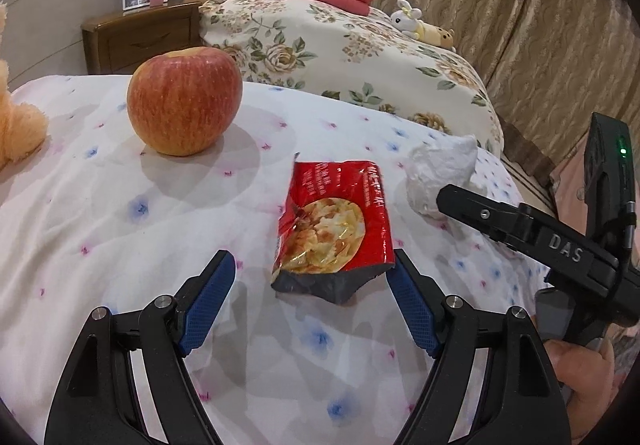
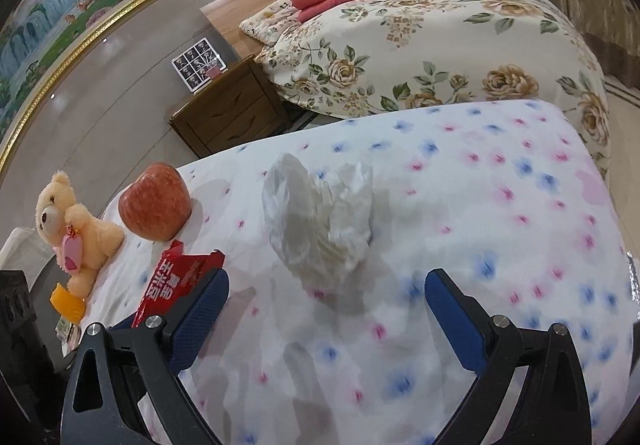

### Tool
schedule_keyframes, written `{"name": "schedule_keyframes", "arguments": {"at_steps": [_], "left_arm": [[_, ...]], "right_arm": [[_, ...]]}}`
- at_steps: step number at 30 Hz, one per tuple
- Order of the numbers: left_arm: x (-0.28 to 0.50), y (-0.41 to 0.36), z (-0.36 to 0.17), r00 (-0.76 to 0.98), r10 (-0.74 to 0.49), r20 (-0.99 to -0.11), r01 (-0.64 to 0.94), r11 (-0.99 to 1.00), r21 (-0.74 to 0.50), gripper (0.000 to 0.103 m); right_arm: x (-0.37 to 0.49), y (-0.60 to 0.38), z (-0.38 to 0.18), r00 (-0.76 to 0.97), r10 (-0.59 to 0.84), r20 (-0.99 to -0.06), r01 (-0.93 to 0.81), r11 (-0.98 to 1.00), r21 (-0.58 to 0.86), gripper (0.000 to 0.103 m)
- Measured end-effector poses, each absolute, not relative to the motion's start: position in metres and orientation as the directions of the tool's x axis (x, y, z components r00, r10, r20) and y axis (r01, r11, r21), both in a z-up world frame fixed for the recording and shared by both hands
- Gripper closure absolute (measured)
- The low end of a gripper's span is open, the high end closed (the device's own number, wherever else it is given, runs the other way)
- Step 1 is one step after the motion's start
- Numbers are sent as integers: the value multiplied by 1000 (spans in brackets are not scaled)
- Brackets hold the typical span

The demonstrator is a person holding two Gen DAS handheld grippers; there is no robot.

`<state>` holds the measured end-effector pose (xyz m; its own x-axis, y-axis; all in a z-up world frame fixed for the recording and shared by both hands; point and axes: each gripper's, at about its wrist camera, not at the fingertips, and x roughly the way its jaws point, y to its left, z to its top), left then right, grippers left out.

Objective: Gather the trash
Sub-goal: 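Grasp the red snack bag with the left gripper while the right grasps the white tissue, then carry the red snack bag and white tissue over the bin opening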

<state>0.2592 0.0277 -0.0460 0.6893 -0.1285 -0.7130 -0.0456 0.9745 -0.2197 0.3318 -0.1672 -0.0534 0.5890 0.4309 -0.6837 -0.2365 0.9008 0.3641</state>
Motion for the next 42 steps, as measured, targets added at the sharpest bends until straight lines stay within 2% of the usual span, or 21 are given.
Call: {"name": "schedule_keyframes", "arguments": {"at_steps": [2,3,5,6,7,8,11,13,26,42], "left_arm": [[260,28,-45,694,-133,-707,-40,974,-223,24],[261,27,-45,699,-136,-702,-34,974,-223,32],[261,25,-45,699,-151,-699,-15,974,-226,44],[262,24,-45,695,-158,-702,-7,974,-227,56],[263,23,-46,690,-166,-705,1,974,-229,64],[263,23,-46,690,-169,-704,4,973,-229,67],[262,24,-45,697,-180,-694,12,971,-239,76],[259,24,-43,703,-181,-688,16,971,-238,83],[205,6,-31,711,-191,-677,56,975,-216,84],[152,-38,-24,696,-259,-670,152,965,-215,86]], "right_arm": [[336,-165,-53,593,424,-685,-235,905,356,9],[337,-164,-54,594,419,-686,-235,907,351,13],[340,-162,-55,594,402,-697,-231,915,331,36],[340,-161,-56,594,398,-699,-230,917,327,42],[339,-161,-56,595,404,-695,-234,914,331,54],[337,-162,-56,594,413,-690,-240,910,338,62],[330,-164,-56,597,418,-685,-240,908,344,67],[322,-165,-56,597,422,-683,-239,905,351,68],[244,-194,-47,615,448,-649,-211,887,412,68],[169,-242,-38,683,397,-613,-131,892,432,68]]}}
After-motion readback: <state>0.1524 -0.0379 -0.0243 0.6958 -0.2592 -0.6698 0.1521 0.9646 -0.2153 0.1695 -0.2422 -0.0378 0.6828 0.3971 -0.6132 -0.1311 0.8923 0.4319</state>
